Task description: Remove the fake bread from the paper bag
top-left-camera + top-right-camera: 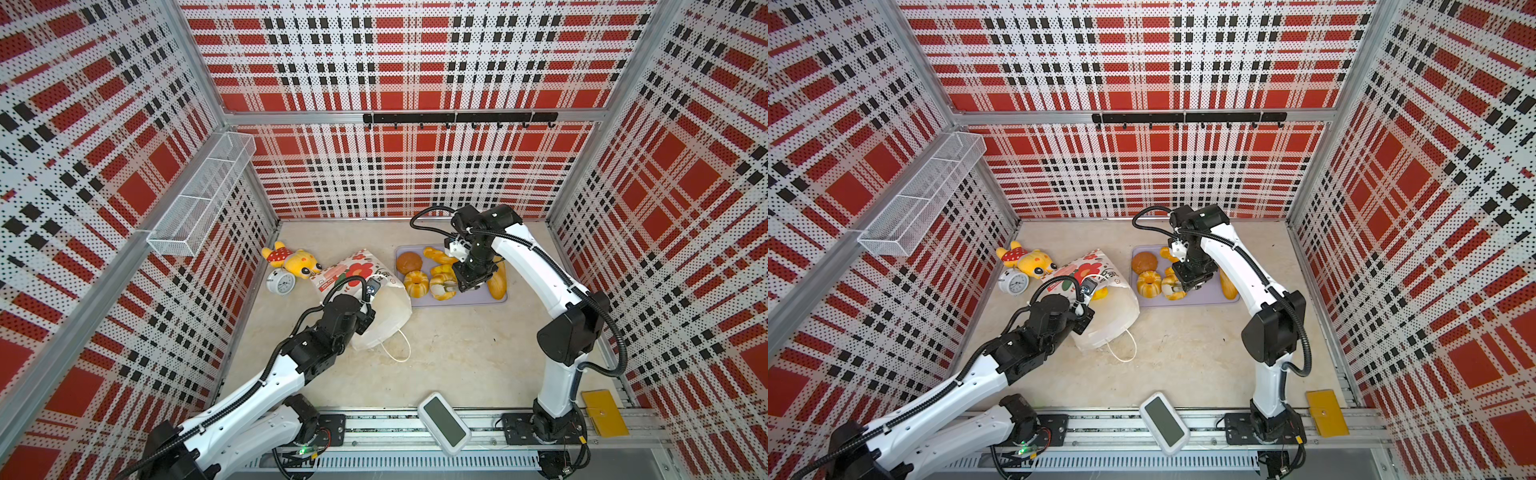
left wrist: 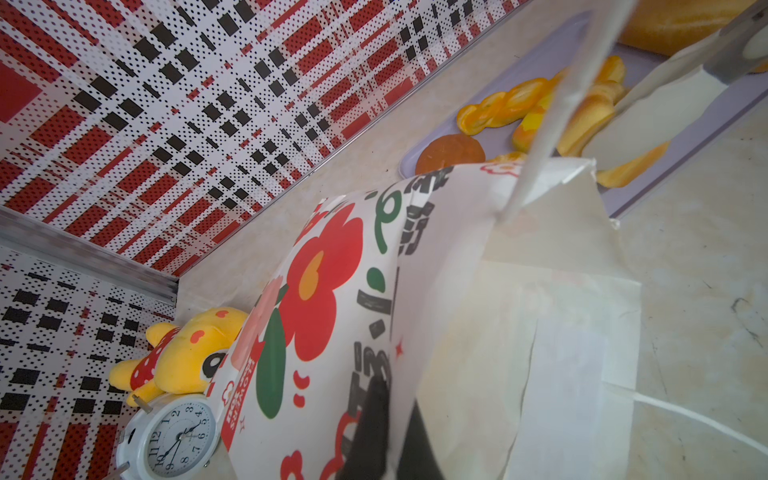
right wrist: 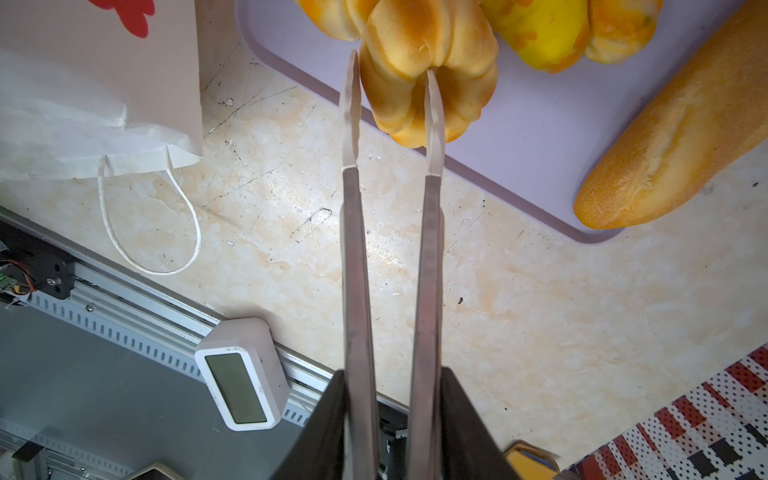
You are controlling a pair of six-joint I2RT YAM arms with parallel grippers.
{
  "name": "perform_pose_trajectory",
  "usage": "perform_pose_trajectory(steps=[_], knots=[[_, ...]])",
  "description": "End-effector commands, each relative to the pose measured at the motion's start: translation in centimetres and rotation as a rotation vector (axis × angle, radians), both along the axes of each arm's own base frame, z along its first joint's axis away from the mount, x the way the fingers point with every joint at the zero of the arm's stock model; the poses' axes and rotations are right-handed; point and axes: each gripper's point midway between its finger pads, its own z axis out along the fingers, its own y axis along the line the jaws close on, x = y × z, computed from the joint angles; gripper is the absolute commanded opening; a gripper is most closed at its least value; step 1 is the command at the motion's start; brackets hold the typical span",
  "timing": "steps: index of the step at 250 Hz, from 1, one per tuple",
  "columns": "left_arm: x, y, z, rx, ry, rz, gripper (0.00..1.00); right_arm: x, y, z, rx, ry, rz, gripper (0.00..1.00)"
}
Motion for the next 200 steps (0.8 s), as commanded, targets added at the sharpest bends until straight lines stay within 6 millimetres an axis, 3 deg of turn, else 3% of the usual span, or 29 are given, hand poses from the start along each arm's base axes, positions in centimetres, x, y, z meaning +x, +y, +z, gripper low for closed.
perform_pose_trajectory(steps=[1,61,103,151,200], knots=[[0.0,-0.1,-0.1,-0.015,0.004,0.006,0.0,-0.1,-0.4,0.8,-0.027,-0.01,0.021,0.37],[0.0,0.0,-0.1,-0.013,0.004,0.008,0.0,0.7,-0.5,1.1,-0.048,-0.046,0.015,0.38],[0.0,0.0,-0.2,-0.014,0.004,0.007,0.0,1.2,-0.8,2.6,-0.035,-0.125,-0.021,0.34],[0.0,0.0,-0.2,-0.013,0.005,0.008,0.0,0.6,-0.6,4.0,0.063,-0.188,-0.072,0.16],[0.0,0.0,-0.1,-0.015,0.002,0.007,0.0,-2.4,-0.4,1.7,0.131,-0.116,-0.083,0.01]])
